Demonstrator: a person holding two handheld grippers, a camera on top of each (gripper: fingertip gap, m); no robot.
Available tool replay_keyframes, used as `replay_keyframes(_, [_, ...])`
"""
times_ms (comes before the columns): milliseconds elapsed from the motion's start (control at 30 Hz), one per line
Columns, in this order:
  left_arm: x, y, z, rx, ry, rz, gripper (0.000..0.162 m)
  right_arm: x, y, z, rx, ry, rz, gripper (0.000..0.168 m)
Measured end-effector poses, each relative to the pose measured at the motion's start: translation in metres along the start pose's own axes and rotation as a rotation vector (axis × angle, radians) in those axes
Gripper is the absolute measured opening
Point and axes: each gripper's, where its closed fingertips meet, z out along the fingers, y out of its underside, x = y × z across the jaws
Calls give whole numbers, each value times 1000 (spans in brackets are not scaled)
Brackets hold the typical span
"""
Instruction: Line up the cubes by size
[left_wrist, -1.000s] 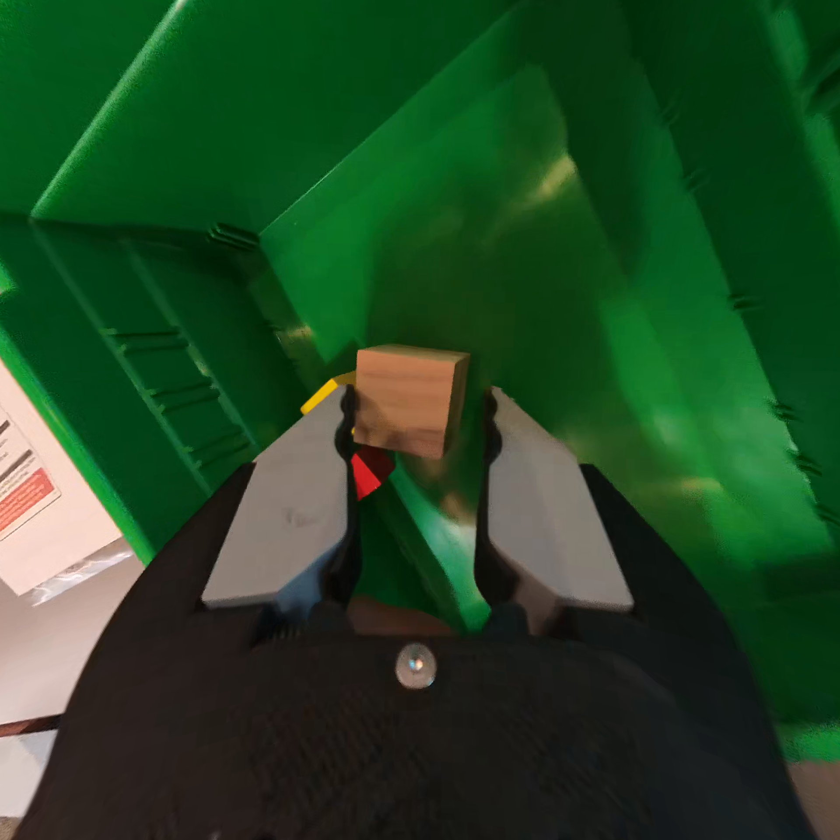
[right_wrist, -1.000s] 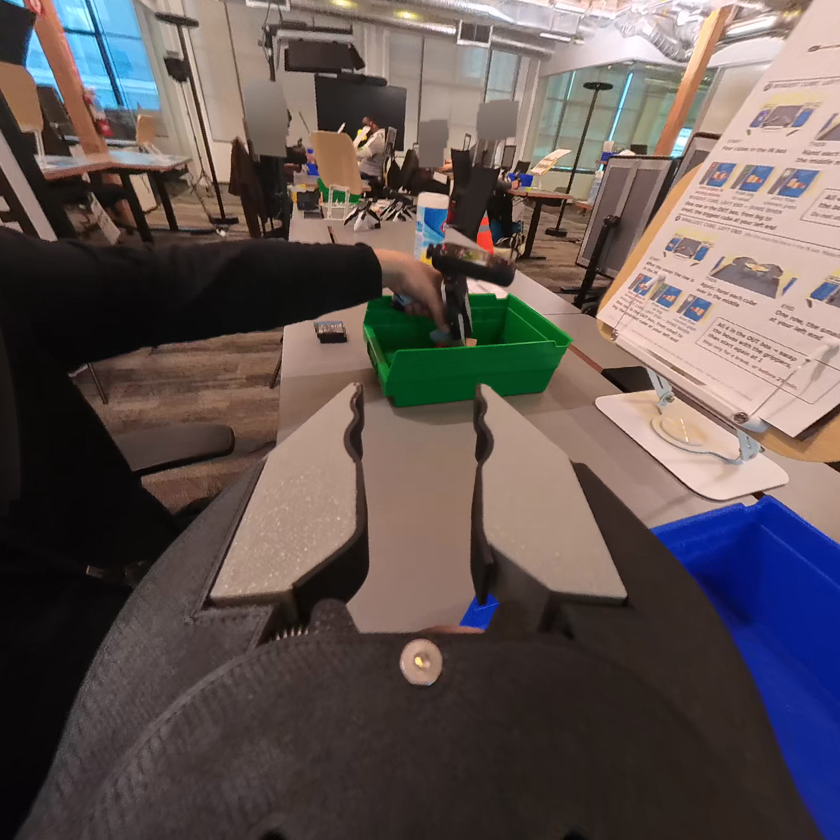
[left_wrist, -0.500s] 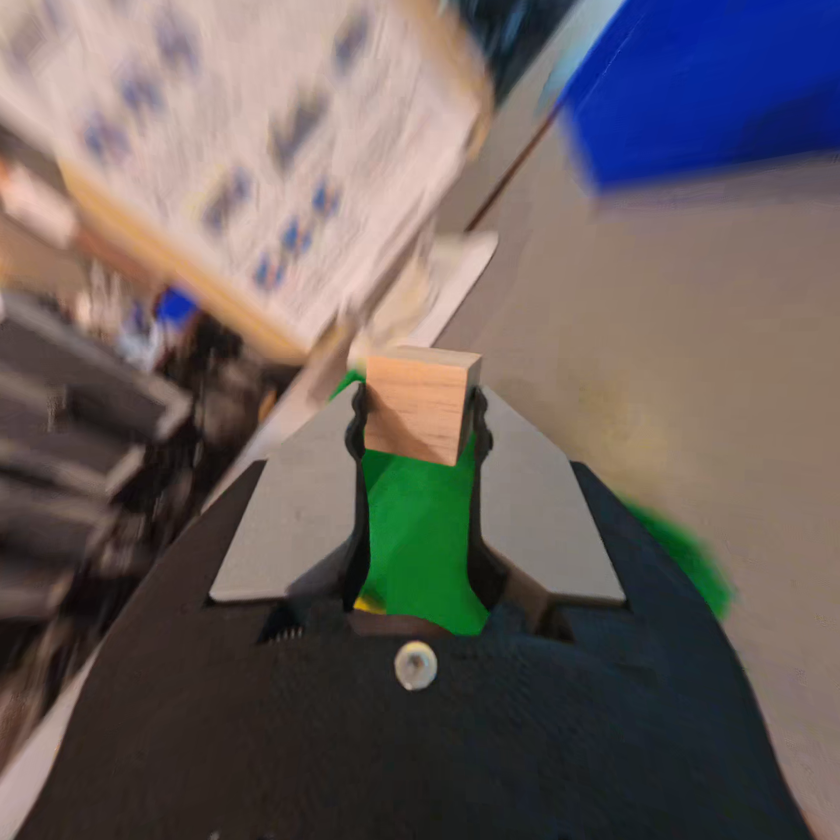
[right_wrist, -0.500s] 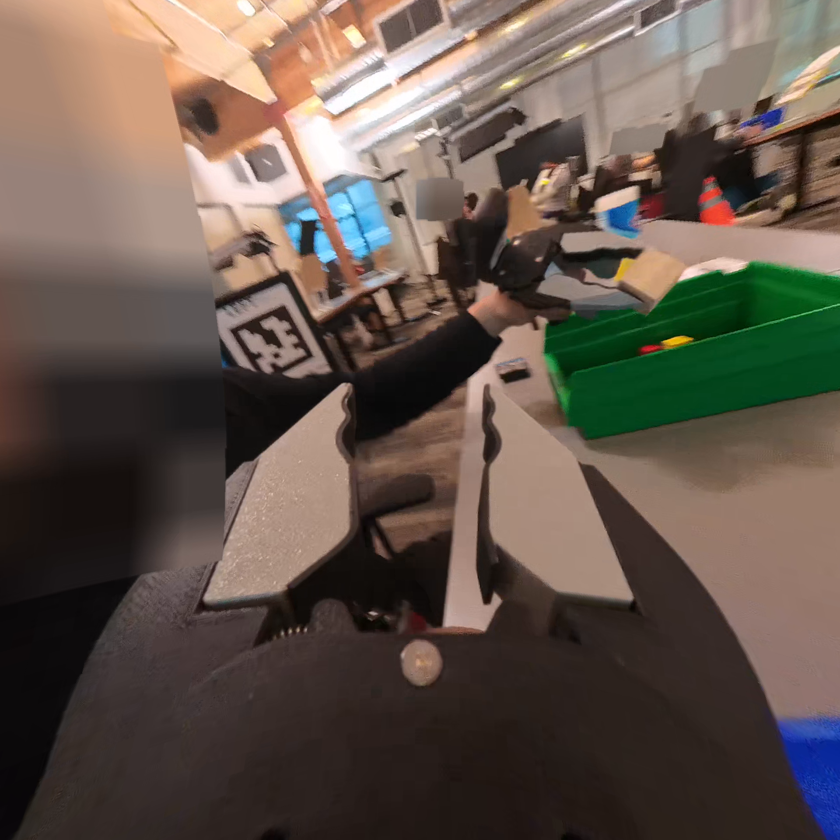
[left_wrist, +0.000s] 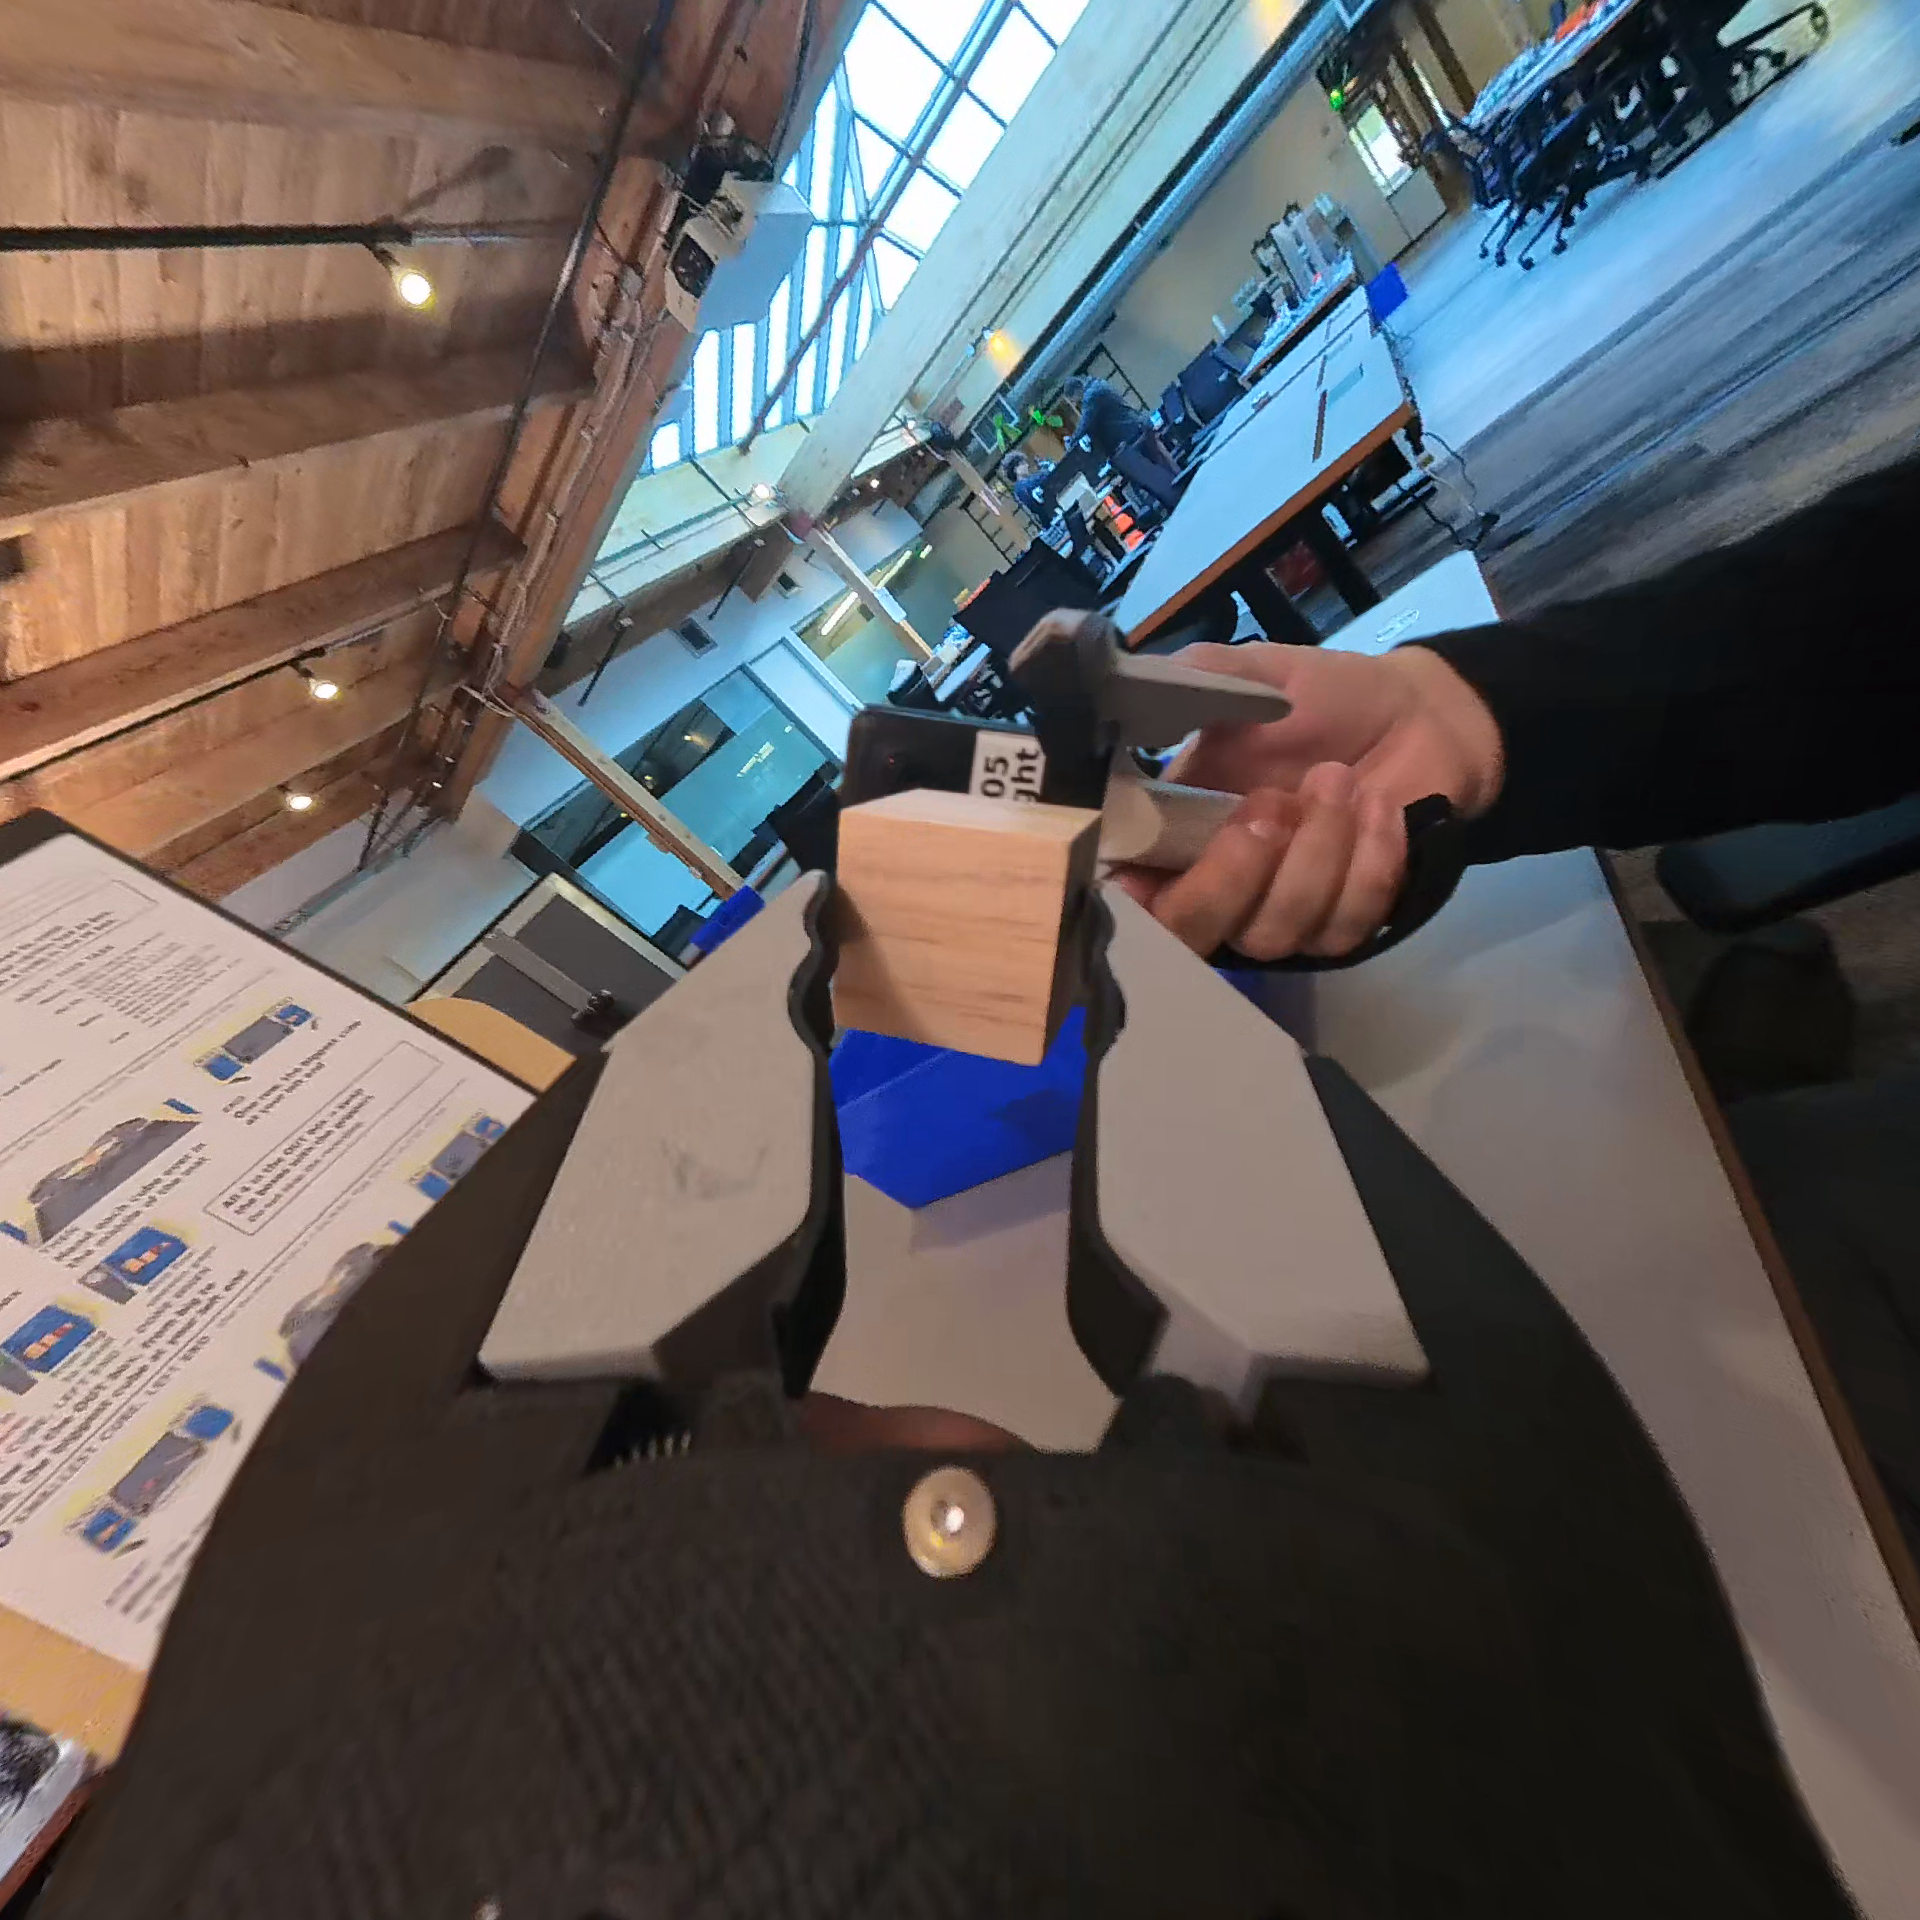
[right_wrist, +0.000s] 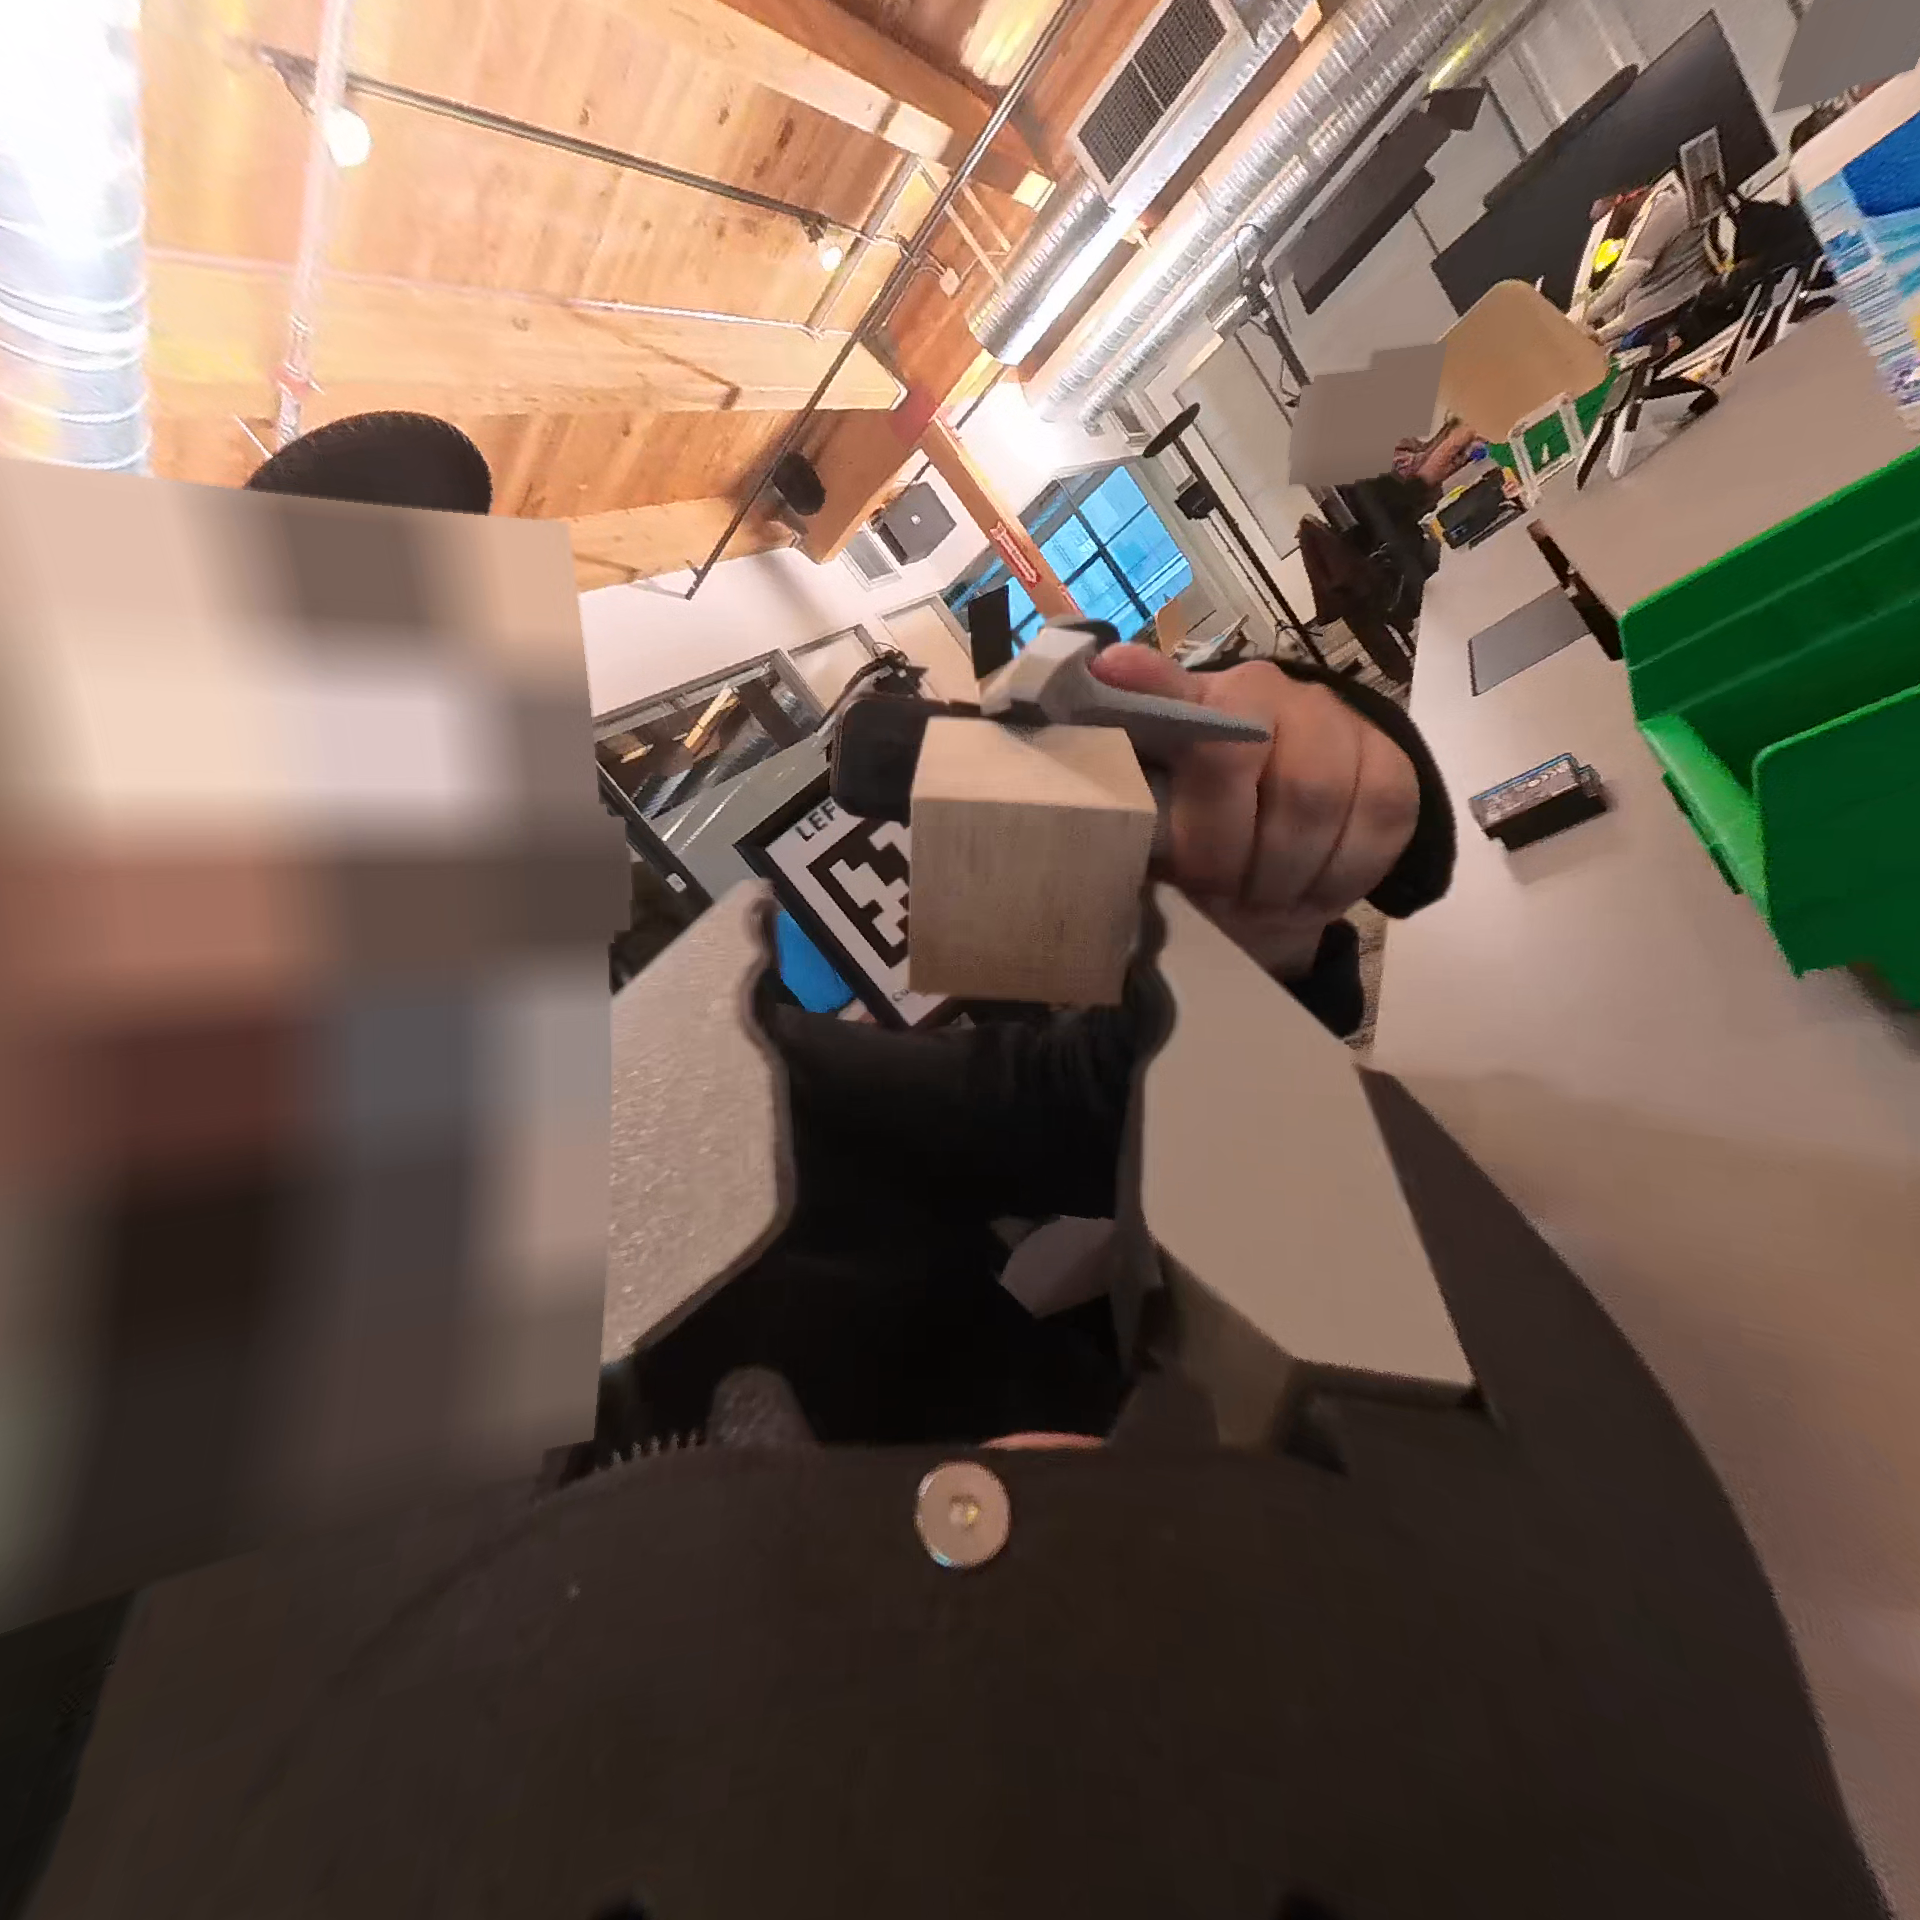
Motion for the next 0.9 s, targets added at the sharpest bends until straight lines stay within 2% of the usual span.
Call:
replay_keyframes(33, [2,1,2,2,-2,-3,45,5,-1,-1,6,34,-12,54])
replay_keyframes(67, [2,2,3,7,-7,-14,45,10,-2,-4,19,66,-35,40])
replay_keyframes(267, [2,25,11,-78,-40,-130,44,28,-7,-19,47,133,-25,39])
replay_keyframes(400, [-7,24,4,-53,-118,-180,43,25,-17,-37,55,192,-79,40])
replay_keyframes(500, [-30,27,-15,-63,-213,-244,39,22,-41,-75,65,373,-235,39])
replay_keyframes(567, [-43,36,-28,-117,-258,-270,32,24,-61,-114,24,587,-402,39])
replay_keyframes(667, [-53,46,-45,-204,-295,-278,32,43,-81,-187,-209,963,-609,40])
replay_keyframes(733, [-49,47,-53,-216,-283,-274,32,56,-88,-232,-425,1121,-681,41])
replay_keyframes(800, [-40,47,-58,-226,-258,-262,32,69,-87,-268,-651,1178,-713,41])
replay_keyframes(900, [-31,54,-64,-279,-239,-232,32,93,-70,-309,-954,1180,-632,40])
